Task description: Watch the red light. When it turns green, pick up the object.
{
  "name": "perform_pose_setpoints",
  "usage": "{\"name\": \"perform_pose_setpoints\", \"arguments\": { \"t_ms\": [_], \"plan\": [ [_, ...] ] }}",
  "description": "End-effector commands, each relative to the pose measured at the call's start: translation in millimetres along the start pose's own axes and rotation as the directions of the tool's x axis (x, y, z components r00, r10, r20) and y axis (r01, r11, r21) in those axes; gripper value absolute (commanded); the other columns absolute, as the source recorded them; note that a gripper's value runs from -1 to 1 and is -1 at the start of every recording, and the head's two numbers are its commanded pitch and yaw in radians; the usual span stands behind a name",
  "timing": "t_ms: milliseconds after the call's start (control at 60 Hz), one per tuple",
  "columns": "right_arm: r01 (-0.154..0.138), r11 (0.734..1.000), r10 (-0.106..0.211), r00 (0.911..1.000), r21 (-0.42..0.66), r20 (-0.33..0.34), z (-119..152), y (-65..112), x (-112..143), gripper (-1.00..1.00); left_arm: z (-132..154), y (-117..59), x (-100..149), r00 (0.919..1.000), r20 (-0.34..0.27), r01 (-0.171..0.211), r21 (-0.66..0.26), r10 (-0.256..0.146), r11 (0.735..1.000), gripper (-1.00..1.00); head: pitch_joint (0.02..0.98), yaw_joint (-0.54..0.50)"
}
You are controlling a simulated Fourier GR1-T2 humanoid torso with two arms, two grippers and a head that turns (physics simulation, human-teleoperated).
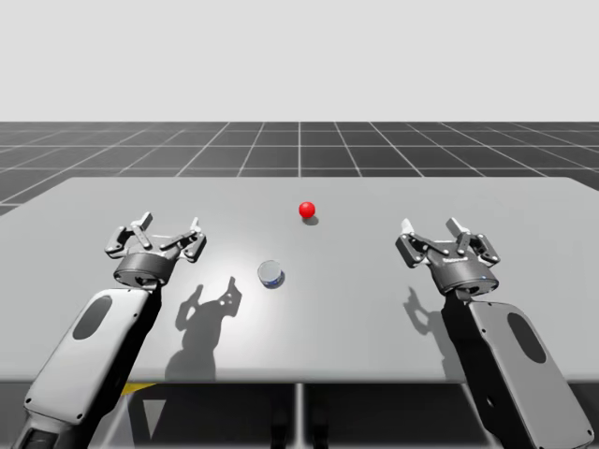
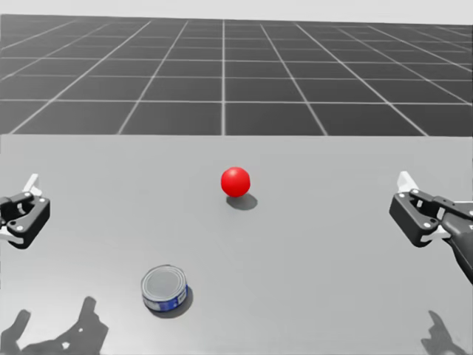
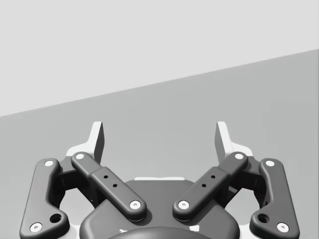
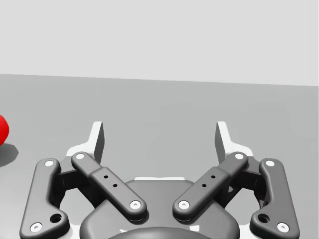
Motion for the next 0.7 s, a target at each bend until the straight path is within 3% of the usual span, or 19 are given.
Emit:
{"name": "perform_pose_setpoints", "arguments": {
  "t_ms": [17,700],
  "plan": [
    [0.0,1.0,0.0,1.0,0.003,0.0,0.3,0.5,0.0,-1.0,-0.1,0.1,0.0,1.0,0.0,-0.003,-0.002,0.003,1.0,-1.0,0.567,-0.04],
    [0.002,1.0,-0.002,1.0,0.01,0.0,0.8,2.1,0.0,-1.0,-0.1,0.1,0.3,1.0,0.002,-0.004,-0.005,0.004,1.0,-1.0,0.571,-0.03]
  ]
}}
